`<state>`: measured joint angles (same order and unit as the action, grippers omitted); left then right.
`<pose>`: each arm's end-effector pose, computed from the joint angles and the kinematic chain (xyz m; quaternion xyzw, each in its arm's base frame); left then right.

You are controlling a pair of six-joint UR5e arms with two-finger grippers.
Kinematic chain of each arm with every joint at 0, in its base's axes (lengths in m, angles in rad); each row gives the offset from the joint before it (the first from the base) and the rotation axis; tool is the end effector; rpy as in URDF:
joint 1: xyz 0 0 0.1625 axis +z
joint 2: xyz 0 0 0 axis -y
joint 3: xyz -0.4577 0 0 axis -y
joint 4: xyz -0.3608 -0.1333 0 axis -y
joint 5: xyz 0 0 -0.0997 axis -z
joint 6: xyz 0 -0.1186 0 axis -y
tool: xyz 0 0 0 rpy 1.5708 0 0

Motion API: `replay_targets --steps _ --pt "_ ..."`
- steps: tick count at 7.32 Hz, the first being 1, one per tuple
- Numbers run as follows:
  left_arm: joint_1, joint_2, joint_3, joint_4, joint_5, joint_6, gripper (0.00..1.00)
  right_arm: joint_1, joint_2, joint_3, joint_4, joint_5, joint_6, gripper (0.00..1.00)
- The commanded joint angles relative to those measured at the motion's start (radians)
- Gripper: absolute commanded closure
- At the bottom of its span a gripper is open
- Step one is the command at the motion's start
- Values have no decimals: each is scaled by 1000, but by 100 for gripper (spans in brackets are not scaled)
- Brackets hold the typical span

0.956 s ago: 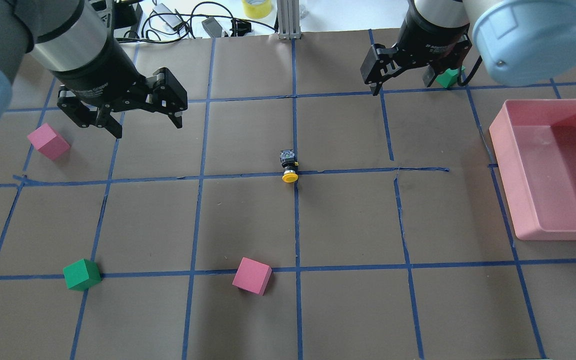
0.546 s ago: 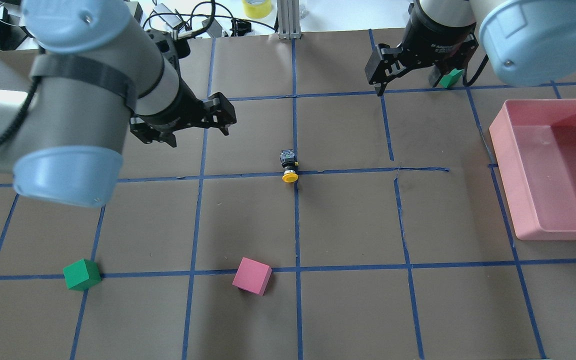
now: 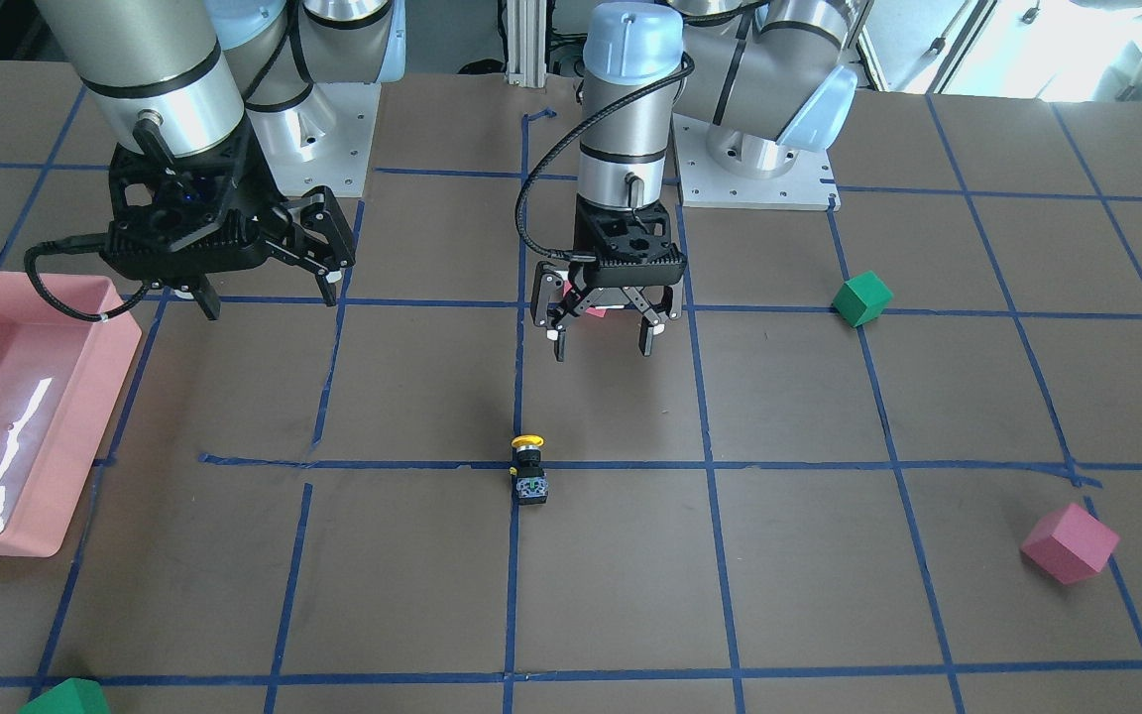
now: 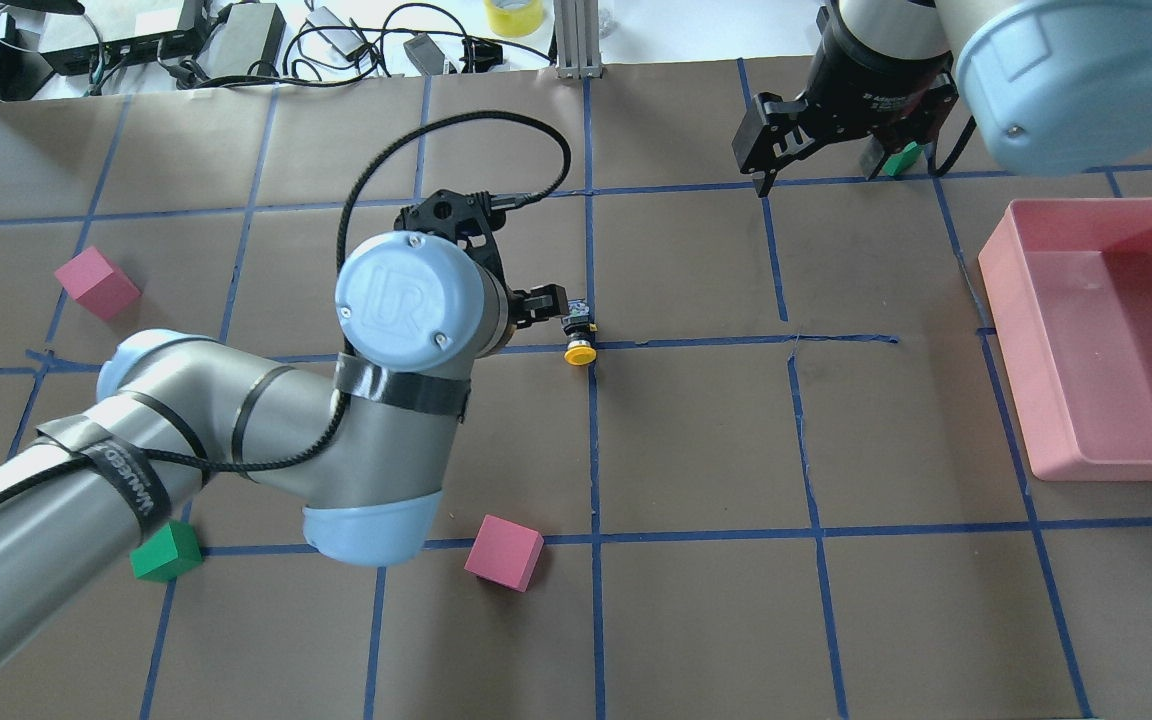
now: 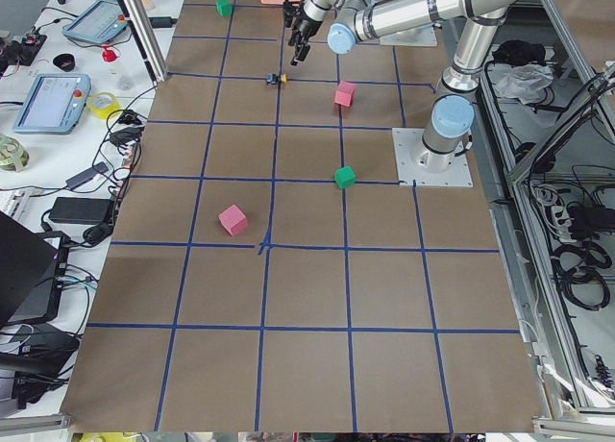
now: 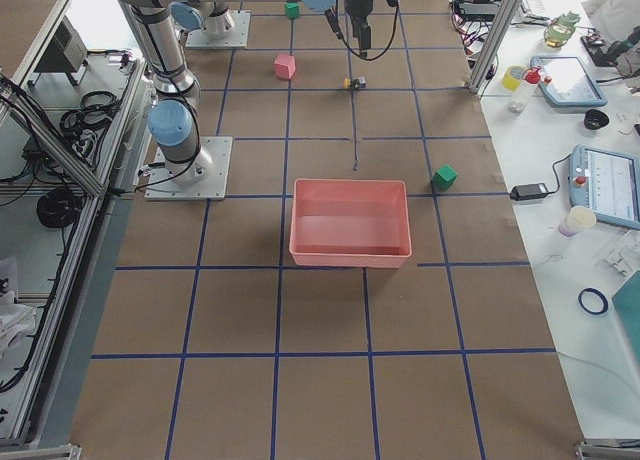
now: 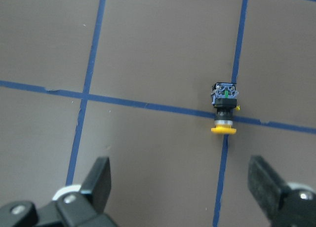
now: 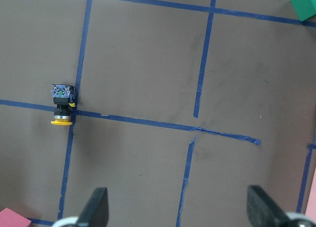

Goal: Align button upright
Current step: 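Reach the left gripper down to the switch lying on the table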

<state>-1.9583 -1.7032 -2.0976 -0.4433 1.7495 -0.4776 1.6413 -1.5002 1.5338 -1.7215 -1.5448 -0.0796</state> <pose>-0.2880 -0.4087 0.3361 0.0643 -0.9669 0.2462 0.0181 0.1717 -0.4949 0.5008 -0.0756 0.9953 -0.0586 0.0127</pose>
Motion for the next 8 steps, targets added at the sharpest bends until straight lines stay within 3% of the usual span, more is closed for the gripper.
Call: replay_targets --steps 1,2,3,4,6,8 --pt "-82 -160 -67 341 83 -4 2 0 0 0 0 3 0 0" --pt "-88 -240 -67 479 102 -3 3 0 0 0 0 3 0 0" --pt "-103 -312 -61 559 111 0 11 0 0 2 0 2 0 0" --pt "-106 -364 -46 575 136 11 13 2 0 8 0 6 0 0" --pt "-106 -452 78 575 137 13 12 3 3 23 -1 14 0 0" --pt "-106 -504 68 624 139 29 13 3 3 39 -15 17 0 0"
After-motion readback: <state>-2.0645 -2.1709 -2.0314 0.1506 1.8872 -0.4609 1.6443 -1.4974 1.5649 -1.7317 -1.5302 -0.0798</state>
